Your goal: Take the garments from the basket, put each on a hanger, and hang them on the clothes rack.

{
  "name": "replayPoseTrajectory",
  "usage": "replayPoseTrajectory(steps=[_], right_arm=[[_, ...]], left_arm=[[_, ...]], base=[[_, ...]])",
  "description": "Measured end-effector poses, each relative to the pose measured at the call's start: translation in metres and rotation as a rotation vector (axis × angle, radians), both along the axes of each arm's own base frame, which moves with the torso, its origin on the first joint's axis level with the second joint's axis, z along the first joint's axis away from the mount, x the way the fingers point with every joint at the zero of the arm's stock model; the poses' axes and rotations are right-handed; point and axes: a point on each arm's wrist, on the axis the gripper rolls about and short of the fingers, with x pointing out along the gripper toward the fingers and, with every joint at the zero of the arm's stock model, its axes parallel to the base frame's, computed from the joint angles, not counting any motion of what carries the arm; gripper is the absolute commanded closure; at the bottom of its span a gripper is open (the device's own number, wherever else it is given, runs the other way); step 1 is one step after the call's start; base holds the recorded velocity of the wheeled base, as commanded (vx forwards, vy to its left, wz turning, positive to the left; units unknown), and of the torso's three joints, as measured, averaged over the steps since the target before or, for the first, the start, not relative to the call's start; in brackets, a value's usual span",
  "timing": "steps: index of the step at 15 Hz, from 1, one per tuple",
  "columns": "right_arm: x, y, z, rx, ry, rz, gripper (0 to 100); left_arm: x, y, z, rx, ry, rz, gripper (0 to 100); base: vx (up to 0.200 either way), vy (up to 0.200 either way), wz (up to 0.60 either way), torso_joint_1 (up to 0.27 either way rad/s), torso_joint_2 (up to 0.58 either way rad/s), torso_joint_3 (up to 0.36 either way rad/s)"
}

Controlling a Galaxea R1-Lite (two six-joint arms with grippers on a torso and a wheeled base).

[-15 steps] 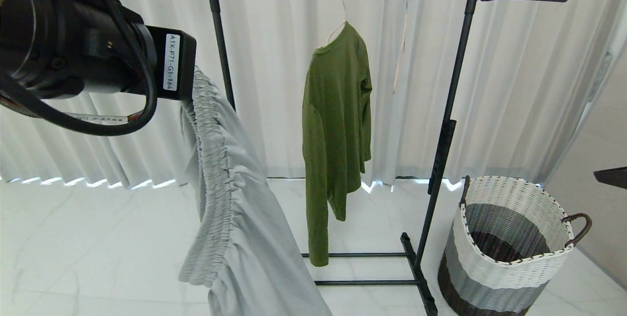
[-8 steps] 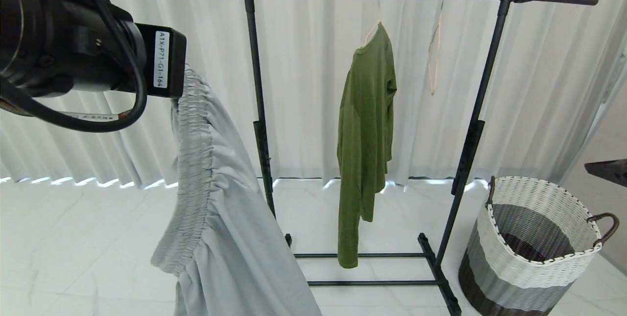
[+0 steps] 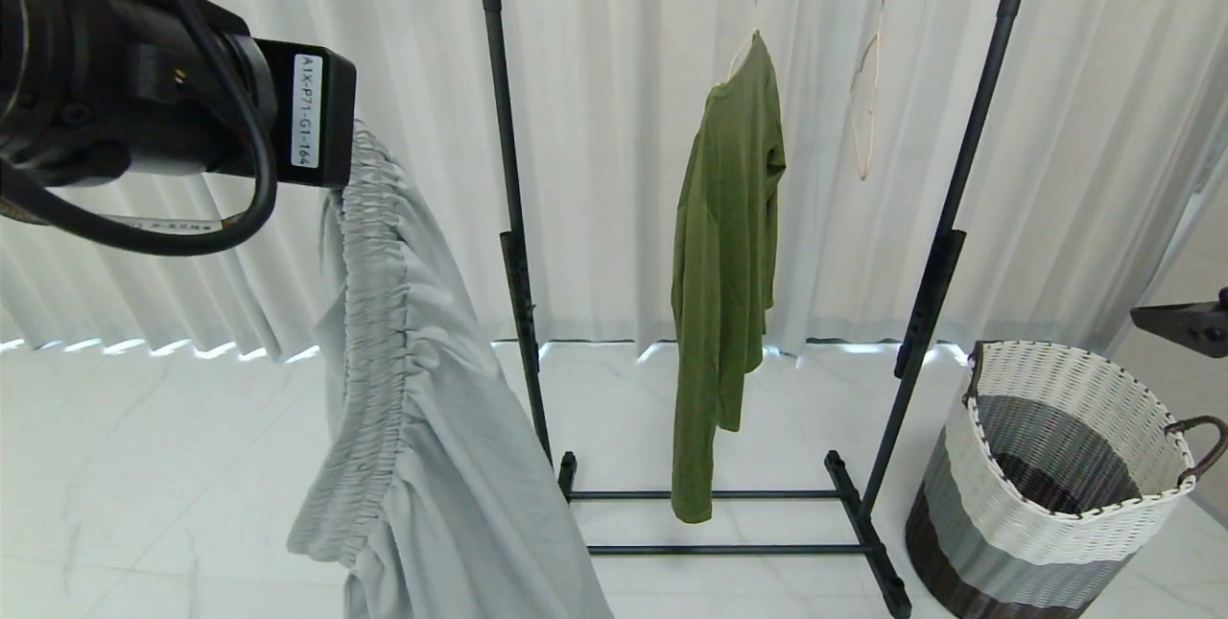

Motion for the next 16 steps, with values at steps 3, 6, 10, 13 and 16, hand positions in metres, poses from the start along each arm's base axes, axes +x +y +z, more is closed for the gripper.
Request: replayPoseTrajectory(steps=[3,6,10,13,16], right_arm=[[0.0018,0.0009,-0.0001,0.012,-0.014,0.003,0],[0.0036,0.0015,-0.0024,0.035,-0.038,-0.005,0],[0.0054,0.0022,-0.0073,0.034,-0.035,-0.005,0],[0.0047,0.0020,-0.0073,0.036,-0.037,-0.005,0],[0.0054,0.0023,-0.0076,0.037,-0.036,-0.006,0]], left_arm=[[-0.0009,0.0010,0.0016,-0.005,-0.006,0.001,100],[-0.0023,0.0022,0.0028,-0.009,-0.011,0.002,100],[-0.0041,0.0030,0.0047,-0.014,-0.018,-0.001,100],[-0.0066,0.0055,0.0064,-0.020,-0.025,0.002,100],[-0.0064,0.0052,0.0063,-0.019,-0.025,0.001,100]], base=[[0.000,0.000,0.00,0.238,-0.58,-0.229],[0.000,0.000,0.00,0.246,-0.52,-0.225],[0.000,0.000,0.00,0.123,-0.48,-0.220],[0.000,0.000,0.00,0.377,-0.49,-0.227],[0.000,0.000,0.00,0.315,-0.51,-0.248]])
